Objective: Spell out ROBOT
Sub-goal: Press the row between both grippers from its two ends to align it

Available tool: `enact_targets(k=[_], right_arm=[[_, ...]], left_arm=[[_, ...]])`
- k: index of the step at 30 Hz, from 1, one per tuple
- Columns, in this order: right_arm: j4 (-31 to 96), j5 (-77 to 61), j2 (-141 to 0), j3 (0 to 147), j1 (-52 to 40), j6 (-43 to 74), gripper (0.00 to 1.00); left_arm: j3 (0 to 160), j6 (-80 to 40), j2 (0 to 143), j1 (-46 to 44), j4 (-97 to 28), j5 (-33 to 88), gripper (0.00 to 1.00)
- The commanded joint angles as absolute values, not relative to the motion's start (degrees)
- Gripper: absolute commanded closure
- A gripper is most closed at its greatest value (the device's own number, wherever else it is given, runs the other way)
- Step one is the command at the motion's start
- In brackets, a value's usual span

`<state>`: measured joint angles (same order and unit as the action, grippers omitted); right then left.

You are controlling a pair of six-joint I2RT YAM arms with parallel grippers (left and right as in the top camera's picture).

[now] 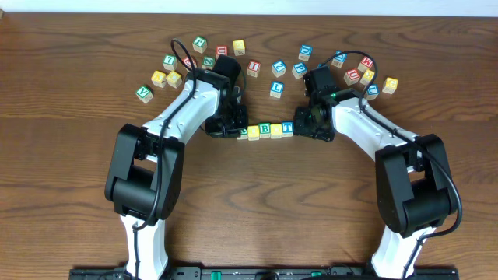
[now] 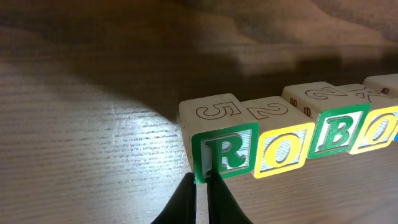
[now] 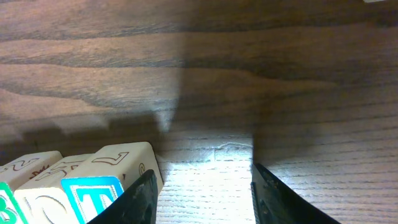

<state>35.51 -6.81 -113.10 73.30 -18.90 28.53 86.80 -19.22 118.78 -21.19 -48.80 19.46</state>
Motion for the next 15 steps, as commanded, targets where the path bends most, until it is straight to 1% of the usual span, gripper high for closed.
enact_targets(k=[1, 4, 7, 12, 15], right_arm=[[34.98, -11.11, -113.60, 73.01, -20.73, 30.04, 0.55], [34.92, -11.11, -113.60, 73.01, -20.73, 30.02, 0.56], [35.14, -11.09, -113.36, 73.12, -20.60, 29.98, 0.60], [35.53, -10.87, -112.40, 73.19, -20.05, 29.85, 0.59], [35.79, -10.41, -111.20, 73.19, -19.44, 29.52, 0.58]], left_arm=[[86.46, -17.61, 119.61, -21.85, -47.42, 21.54, 0.92], [86.46, -17.56, 119.61, -21.82, -47.64, 20.16, 0.92], [86.54, -16.73, 119.46, -21.63, -47.64, 19.88, 0.93], [87.15, -15.20, 118.52, -20.88, -48.21, 19.79, 0.92], [87.81, -15.03, 117.25, -20.38, -49.60, 17.19, 0.92]])
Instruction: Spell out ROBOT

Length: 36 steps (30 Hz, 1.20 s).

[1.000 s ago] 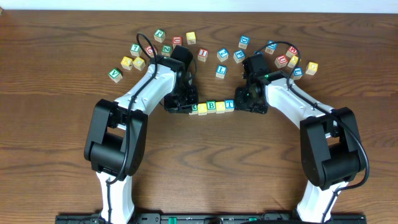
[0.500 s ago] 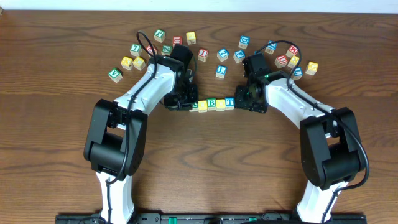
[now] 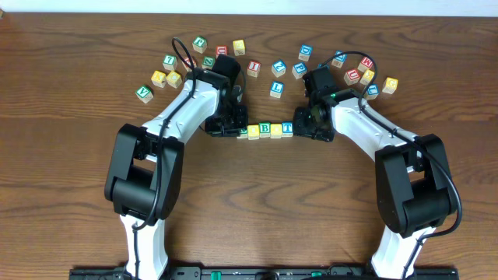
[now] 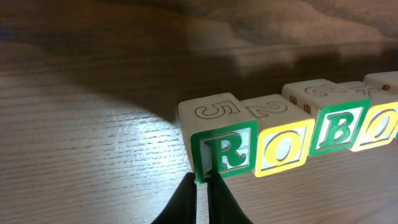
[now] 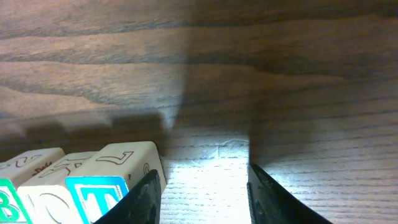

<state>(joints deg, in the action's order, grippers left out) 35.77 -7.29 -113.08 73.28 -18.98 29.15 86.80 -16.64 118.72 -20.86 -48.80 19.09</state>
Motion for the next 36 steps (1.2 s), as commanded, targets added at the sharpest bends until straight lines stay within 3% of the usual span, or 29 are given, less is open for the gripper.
enact_targets(k=[1, 7, 13, 15, 23, 36], right_arm=[[35.83, -10.13, -110.87, 73.21, -19.31, 29.50, 0.58], [37.91, -7.62, -107.72, 73.89, -18.24, 28.21, 0.54], [40.18, -6.37, -105.41, 75.44, -18.09, 25.89, 0.56], [41.25, -6.33, -104.51, 76.90, -18.09, 24.29, 0.60], [41.04, -8.49, -103.07, 82.48, -20.18, 23.16, 0.89], [28.84, -7.11, -111.24, 83.26, -27.86, 25.74, 0.99]], left_arm=[[87.99, -14.81, 116.75, -20.25, -50.09, 16.34, 0.92], [88.05, -12.86, 112.75, -19.66, -50.85, 15.35, 0.89], [88.40, -12.01, 109.58, -19.11, -52.05, 11.77, 0.88], [89.10, -12.03, 107.63, -18.09, -53.15, 9.47, 0.88], [90.78, -12.05, 93.60, -8.82, -54.76, 5.21, 0.89], [90.76, -12.08, 82.74, 4.16, -54.83, 3.77, 0.89]])
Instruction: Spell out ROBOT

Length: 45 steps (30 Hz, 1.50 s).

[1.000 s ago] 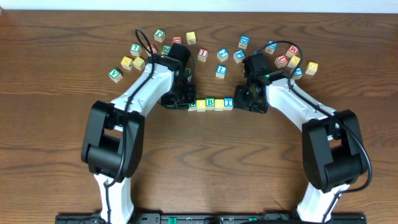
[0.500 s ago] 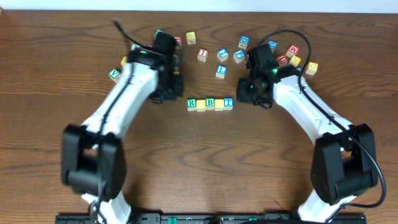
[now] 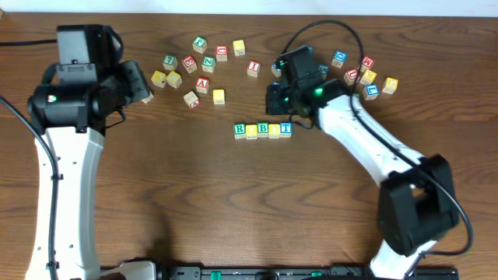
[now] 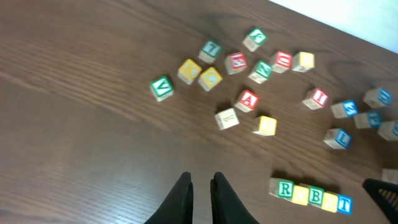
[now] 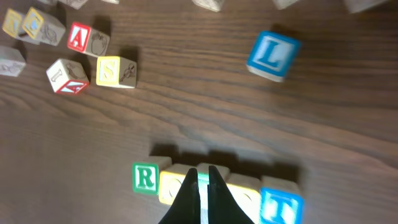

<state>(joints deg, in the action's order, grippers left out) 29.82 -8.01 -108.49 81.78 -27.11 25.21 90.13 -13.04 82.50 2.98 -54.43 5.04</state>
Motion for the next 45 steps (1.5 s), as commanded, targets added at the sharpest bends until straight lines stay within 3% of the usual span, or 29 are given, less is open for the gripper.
enact_targets(k=[1, 12, 45], right_arm=[[28.82, -6.42, -112.07, 84.03, -27.97, 25.76, 0.99], [29.87, -3.51, -122.52, 89.86, -30.68, 24.80, 0.99], [34.26, -1.21, -124.11, 89.73, -32.36, 26.35, 0.99]], left_arm=[[90.72, -12.08, 82.78, 4.32, -54.81, 3.77, 0.89], [90.06, -12.05, 83.33, 4.32, -55.81, 3.75, 0.89], [90.00, -12.08, 84.36, 4.32, -56.58, 3.77, 0.89]])
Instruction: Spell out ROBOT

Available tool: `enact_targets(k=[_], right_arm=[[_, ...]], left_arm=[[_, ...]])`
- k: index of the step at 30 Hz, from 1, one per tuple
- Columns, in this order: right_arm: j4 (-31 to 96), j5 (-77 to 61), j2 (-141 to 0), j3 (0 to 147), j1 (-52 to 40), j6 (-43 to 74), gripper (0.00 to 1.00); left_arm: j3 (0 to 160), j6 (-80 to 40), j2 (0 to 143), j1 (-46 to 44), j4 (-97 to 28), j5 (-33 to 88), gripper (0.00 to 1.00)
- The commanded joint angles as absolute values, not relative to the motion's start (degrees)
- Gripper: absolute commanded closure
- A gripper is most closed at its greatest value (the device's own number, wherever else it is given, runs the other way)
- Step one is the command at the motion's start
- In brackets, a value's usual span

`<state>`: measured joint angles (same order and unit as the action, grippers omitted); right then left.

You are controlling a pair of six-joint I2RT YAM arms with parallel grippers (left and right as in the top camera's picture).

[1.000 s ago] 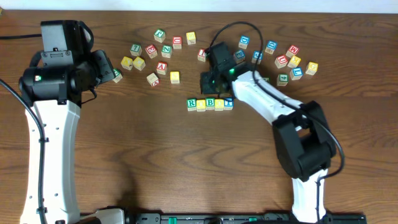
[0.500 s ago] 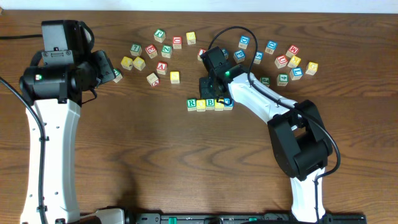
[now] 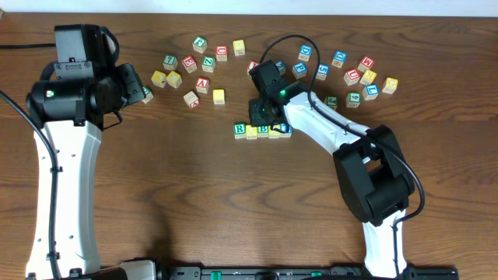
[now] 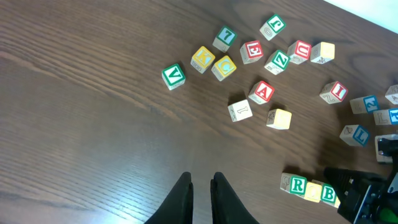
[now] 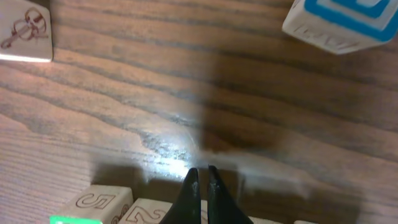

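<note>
Five letter blocks stand in a row at the table's middle, with the green R at its left end, then a yellow block and a green B. My right gripper is shut and empty. It hangs low, just behind the row, over the blocks whose tops read 5 and 2. In the overhead view the right gripper hides part of the row's right half. My left gripper is shut and empty, high above bare wood far to the left of the row.
Several loose letter blocks lie scattered behind the row, from a green V on the left to a yellow one at the far right. A blue L block and a pale block lie close behind my right gripper.
My right gripper was shut high above the row and now sits low, close behind it. The left arm stays raised at the left, its view shifted only slightly.
At the two oldest moments both grippers were at table level at the row's ends: the left shut against the R, the right open beside the T. Then both were lifted away, the left far off to the left. Now the right is down behind the row.
</note>
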<state>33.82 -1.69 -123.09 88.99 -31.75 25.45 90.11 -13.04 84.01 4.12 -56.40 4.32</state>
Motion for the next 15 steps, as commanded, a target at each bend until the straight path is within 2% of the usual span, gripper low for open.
enact_targets(k=[1, 15], right_arm=[[34.46, -1.21, -124.11, 89.73, -32.36, 26.35, 0.99], [35.62, -1.21, -124.11, 89.73, -32.36, 26.76, 0.99]], left_arm=[[89.97, -12.08, 84.36, 4.32, -56.58, 3.77, 0.89], [89.91, -12.08, 84.99, 4.32, -56.75, 3.77, 0.89]])
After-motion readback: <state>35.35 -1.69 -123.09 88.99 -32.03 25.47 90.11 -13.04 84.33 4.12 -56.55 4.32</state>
